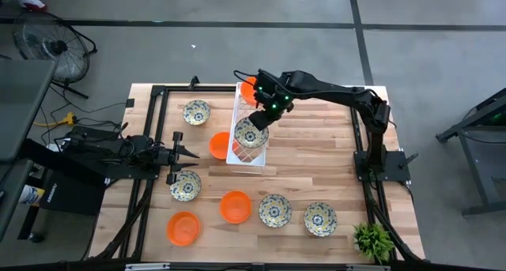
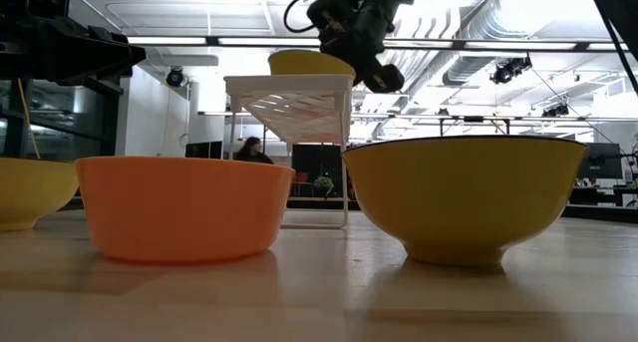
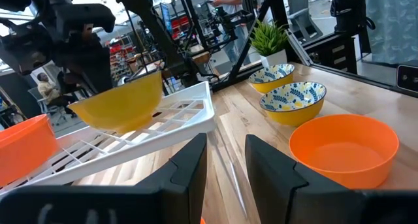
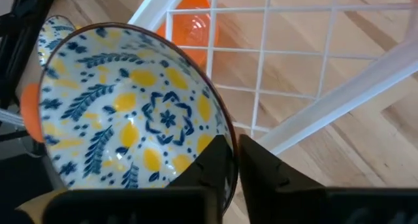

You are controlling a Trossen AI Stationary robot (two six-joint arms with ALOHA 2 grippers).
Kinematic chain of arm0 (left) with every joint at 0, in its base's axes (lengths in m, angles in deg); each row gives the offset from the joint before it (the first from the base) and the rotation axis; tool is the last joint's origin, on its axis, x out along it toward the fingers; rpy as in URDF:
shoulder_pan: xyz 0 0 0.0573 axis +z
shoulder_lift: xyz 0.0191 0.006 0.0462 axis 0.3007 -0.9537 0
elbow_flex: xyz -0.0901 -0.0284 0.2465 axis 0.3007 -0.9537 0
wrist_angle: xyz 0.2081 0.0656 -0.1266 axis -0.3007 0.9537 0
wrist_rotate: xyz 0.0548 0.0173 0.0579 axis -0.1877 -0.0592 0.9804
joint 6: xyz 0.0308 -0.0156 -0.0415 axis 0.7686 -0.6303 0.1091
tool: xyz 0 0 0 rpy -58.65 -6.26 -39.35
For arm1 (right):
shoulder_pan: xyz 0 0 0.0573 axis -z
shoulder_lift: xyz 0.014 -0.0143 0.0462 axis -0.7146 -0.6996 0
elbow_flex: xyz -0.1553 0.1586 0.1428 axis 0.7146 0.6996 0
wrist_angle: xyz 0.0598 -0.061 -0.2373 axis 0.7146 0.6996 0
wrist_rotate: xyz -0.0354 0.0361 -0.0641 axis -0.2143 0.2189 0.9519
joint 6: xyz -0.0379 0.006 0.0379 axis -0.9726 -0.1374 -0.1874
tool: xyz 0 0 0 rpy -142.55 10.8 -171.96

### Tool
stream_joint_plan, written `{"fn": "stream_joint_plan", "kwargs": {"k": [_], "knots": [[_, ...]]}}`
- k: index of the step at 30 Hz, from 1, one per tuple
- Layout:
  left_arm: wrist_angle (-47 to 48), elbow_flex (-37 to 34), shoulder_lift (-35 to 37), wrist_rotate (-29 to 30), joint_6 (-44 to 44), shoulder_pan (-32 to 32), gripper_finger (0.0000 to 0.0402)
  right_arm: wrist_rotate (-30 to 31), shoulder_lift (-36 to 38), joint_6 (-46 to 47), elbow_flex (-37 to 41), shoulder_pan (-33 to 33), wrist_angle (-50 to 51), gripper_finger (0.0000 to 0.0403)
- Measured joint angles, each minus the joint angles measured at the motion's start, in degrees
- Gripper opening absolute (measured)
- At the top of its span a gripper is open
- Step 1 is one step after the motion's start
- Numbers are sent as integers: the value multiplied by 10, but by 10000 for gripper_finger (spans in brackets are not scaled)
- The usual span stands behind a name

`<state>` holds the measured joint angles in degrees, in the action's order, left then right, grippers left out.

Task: Pick & Place Mini bowls
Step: Put the white and yellow bowl on the shelf, then stack the white and yellow bowl on the white and yellow bowl on the shelf

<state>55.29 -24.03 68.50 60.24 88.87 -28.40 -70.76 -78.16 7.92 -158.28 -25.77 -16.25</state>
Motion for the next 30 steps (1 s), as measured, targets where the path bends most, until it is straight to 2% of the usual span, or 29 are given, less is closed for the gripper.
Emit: {"fn": "stream_joint_plan", "kwargs": {"k": [9,18,22,28,30], "knots": [[0,0,0,0,0,0,101,20,15,4,0,0,-2,90],[0,0,0,0,0,0,101,21,59,-24,0,2,-6,117],[0,0,0,0,0,0,101,54,90,-81,0,4,12,119],[0,0,0,0,0,0,101,133,124,-232,0,6,123,119],[0,0,0,0,0,0,101,141,132,-269,0,8,152,119]]}}
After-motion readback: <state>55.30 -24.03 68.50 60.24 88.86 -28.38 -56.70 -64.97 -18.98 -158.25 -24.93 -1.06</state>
